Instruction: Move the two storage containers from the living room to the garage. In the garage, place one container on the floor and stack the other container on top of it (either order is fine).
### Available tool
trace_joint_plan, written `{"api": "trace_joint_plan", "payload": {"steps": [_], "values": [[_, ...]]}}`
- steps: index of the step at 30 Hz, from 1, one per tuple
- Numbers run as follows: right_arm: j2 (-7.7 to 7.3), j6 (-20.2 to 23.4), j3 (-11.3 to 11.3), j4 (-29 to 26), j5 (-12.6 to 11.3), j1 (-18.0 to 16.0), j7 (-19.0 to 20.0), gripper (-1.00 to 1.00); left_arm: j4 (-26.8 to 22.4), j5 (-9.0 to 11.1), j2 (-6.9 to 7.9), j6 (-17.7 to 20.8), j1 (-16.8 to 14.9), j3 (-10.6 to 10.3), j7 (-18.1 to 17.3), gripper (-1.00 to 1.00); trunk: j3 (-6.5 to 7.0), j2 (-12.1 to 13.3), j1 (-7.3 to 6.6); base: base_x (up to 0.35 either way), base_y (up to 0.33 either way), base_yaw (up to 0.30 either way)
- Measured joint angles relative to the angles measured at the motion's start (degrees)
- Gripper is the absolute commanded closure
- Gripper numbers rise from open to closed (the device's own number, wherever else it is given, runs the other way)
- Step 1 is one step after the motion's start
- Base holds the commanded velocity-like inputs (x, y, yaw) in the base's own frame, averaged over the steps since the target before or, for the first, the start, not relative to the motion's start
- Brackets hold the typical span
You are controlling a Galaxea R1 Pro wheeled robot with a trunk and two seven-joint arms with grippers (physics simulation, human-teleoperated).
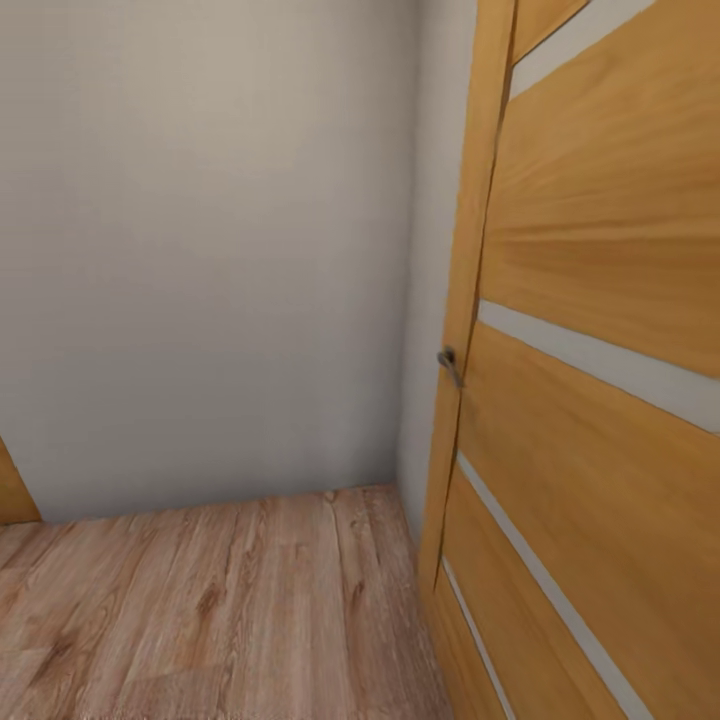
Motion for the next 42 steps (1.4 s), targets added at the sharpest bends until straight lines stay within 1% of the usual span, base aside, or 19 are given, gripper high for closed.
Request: {"api": "trace_joint_plan", "payload": {"steps": [2, 3, 4, 6, 7, 8, 9, 10, 12, 16, 18, 19, 20, 21, 25, 32, 42], "values": [[0.00, 0.0, 0.0, -1.0, 0.0, 0.0, 0.0, -1.00, 0.0, 0.0, 0.01, -5.0, 1.6, 0.1, 0.8, -1.00, 0.04, 0.0, 0.00, 0.000, 0.000, 0.291], [0.00, 0.0, 0.0, -1.9, 0.0, 0.0, 0.1, -1.00, 0.1, 0.1, -0.13, -9.3, 3.1, 0.4, 2.8, -1.00, 0.06, 0.0, 0.00, 0.000, 0.000, 0.291], [0.00, 0.0, 0.0, -2.7, -0.1, -0.1, 0.1, -1.00, 0.1, 0.1, -0.34, -12.1, 4.1, 0.4, 3.8, -1.00, 0.08, 0.0, 0.00, 0.000, 0.000, 0.291], [0.02, 0.2, 0.0, -4.1, -0.1, -0.2, 0.0, -1.00, 0.1, 0.0, -0.49, -16.3, 4.9, 0.5, 4.7, -1.00, 0.12, 0.0, 0.00, 0.000, 0.000, 0.291], [0.04, 1.0, 0.0, -4.8, -0.1, -0.2, 0.0, -1.00, 0.1, 0.1, -0.53, -18.2, 5.3, 0.6, 5.3, -1.00, 0.12, 0.0, 0.00, 0.000, 0.000, 0.291], [0.13, 3.2, -0.1, -6.0, 0.0, -0.2, 0.0, -1.00, 0.1, 0.1, -0.57, -20.3, 5.8, 0.7, 6.6, -1.00, 0.13, 0.0, 0.00, 0.000, 0.000, 0.291], [0.31, 5.2, 0.0, -7.0, 0.0, -0.3, 0.0, -1.00, 0.1, 0.1, -0.66, -21.1, 6.1, 0.7, 7.5, -1.00, 0.14, 0.0, 0.00, 0.000, 0.000, 0.291], [0.50, 7.1, 0.0, -8.0, 0.1, -0.3, 0.0, -1.00, 0.1, 0.0, -0.87, -21.3, 6.3, 0.6, 8.2, -1.00, 0.15, 0.0, 0.00, 0.000, 0.000, 0.291], [0.80, 9.6, 0.0, -9.8, 0.1, -0.4, 0.0, -1.00, 0.1, 0.0, -1.63, -21.3, 6.5, 0.5, 9.0, -1.00, 0.18, 0.0, 0.00, 0.000, 0.000, 0.291], [1.68, 11.0, 0.1, -11.7, 0.6, -0.5, 0.0, -1.00, 0.1, -0.1, -2.25, -21.3, 6.6, 0.5, 9.4, -1.00, 0.25, 0.0, 0.00, 0.000, 0.000, 0.291], [1.98, 11.2, 0.0, -12.9, 1.6, -0.5, 0.0, -1.00, 0.1, -0.1, -2.40, -21.3, 6.6, 0.5, 9.4, -1.00, 0.27, 0.0, 0.00, 0.000, 0.000, 0.291], [2.09, 11.3, 0.0, -13.5, 2.4, -0.6, 0.0, -1.00, 0.1, -0.1, -2.48, -20.5, 6.6, 0.5, 9.4, -1.00, 0.27, 0.0, 0.00, 0.000, 0.000, 0.291], [2.16, 11.3, 0.0, -13.9, 3.1, -0.6, 0.0, -1.00, 0.1, -0.1, -2.53, -19.1, 6.6, 0.4, 9.4, -1.00, 0.27, 0.0, 0.00, 0.000, 0.000, 0.290], [2.22, 11.4, 0.0, -14.3, 3.7, -0.7, -0.1, -1.00, 0.0, -0.1, -2.66, -16.6, 6.6, 0.4, 9.3, -1.00, 0.27, 0.0, 0.00, 0.000, 0.000, 0.278], [2.27, 10.9, 0.0, -14.6, 4.2, -0.7, 0.0, -1.00, 0.0, -0.1, -2.83, -13.7, 6.6, 0.3, 9.3, -1.00, 0.28, 0.0, 0.00, 0.000, 0.000, 0.120], [2.21, 10.5, -0.2, -14.8, 4.3, -0.7, -0.1, -1.00, -0.1, -0.2, -2.82, -12.9, 6.6, 0.3, 9.6, -1.00, 0.28, 0.0, 0.00, 0.000, 0.000, 0.017], [2.20, 10.6, -0.2, -14.8, 4.3, -0.7, 0.0, -1.00, -0.1, -0.1, -2.79, -12.9, 6.6, 0.3, 9.6, -1.00, 0.28, 0.0, 0.00, 0.000, 0.000, 0.000]]}}
